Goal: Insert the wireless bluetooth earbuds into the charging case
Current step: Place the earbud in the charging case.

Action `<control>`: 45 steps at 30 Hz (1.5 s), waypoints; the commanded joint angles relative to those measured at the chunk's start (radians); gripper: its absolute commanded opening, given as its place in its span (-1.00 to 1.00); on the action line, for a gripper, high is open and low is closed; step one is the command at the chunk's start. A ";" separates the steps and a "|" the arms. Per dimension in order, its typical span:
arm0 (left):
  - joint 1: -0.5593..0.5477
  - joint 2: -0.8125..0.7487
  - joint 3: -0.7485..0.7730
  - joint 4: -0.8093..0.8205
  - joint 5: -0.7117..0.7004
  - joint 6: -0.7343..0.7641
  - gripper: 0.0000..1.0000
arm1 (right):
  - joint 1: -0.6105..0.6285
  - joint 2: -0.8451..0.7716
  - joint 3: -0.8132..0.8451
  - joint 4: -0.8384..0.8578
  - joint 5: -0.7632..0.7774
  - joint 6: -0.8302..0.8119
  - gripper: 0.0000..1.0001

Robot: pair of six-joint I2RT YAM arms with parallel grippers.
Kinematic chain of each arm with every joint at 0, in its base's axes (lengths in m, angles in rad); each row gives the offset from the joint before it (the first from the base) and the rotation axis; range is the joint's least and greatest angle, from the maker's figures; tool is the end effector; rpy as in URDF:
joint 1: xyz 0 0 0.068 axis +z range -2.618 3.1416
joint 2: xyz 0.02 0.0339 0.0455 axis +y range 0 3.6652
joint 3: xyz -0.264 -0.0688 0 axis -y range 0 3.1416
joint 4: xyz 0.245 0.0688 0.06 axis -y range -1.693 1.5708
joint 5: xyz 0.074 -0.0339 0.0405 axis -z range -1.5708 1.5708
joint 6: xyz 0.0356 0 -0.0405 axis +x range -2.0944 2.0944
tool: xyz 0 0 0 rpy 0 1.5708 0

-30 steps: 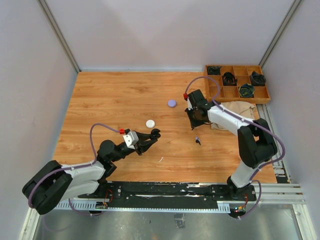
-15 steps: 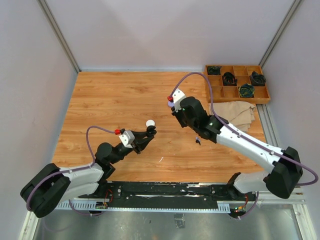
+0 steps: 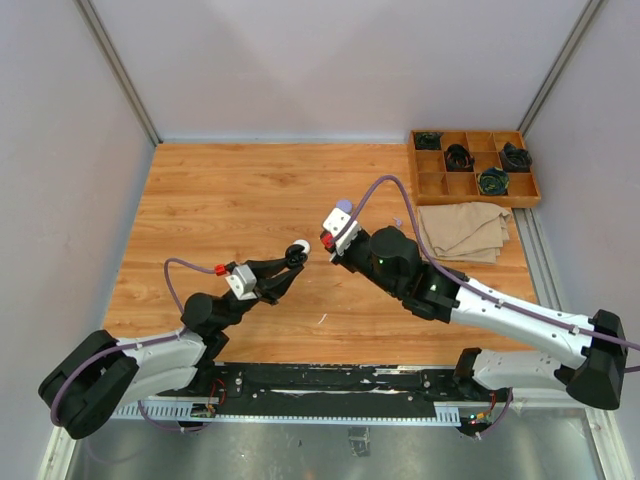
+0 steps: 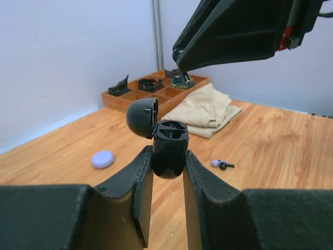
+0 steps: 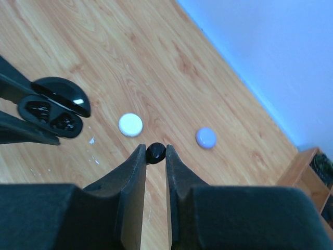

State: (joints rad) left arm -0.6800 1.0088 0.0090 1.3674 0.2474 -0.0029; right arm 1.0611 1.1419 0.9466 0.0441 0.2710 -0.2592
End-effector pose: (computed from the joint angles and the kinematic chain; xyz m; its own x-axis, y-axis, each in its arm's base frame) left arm 0.1216 -0.1096 0.2022 0.2772 -0.2277 -0.9334 0.7881 0.6095 0.0853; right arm 0.1397 0.2304 0.3486 0.1114 -0.3068 -0.9452 -0.7070 0.6440 -0.2924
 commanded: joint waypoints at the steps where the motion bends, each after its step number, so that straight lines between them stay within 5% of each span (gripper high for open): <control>1: 0.003 -0.006 -0.082 0.134 0.022 0.031 -0.99 | 0.066 -0.036 -0.036 0.156 -0.028 -0.105 -0.68; 20: 0.003 0.016 -0.095 0.206 0.078 0.026 -0.99 | 0.192 -0.034 -0.154 0.465 -0.160 -0.273 -0.70; 45: 0.003 0.010 -0.091 0.198 0.077 0.010 -0.99 | 0.209 0.033 -0.170 0.504 -0.150 -0.316 -0.71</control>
State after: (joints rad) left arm -0.6800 1.0260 0.0090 1.5089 0.3187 0.0074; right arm 1.2510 1.1725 0.7910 0.5045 0.1127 -0.5556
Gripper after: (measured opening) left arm 0.303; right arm 0.184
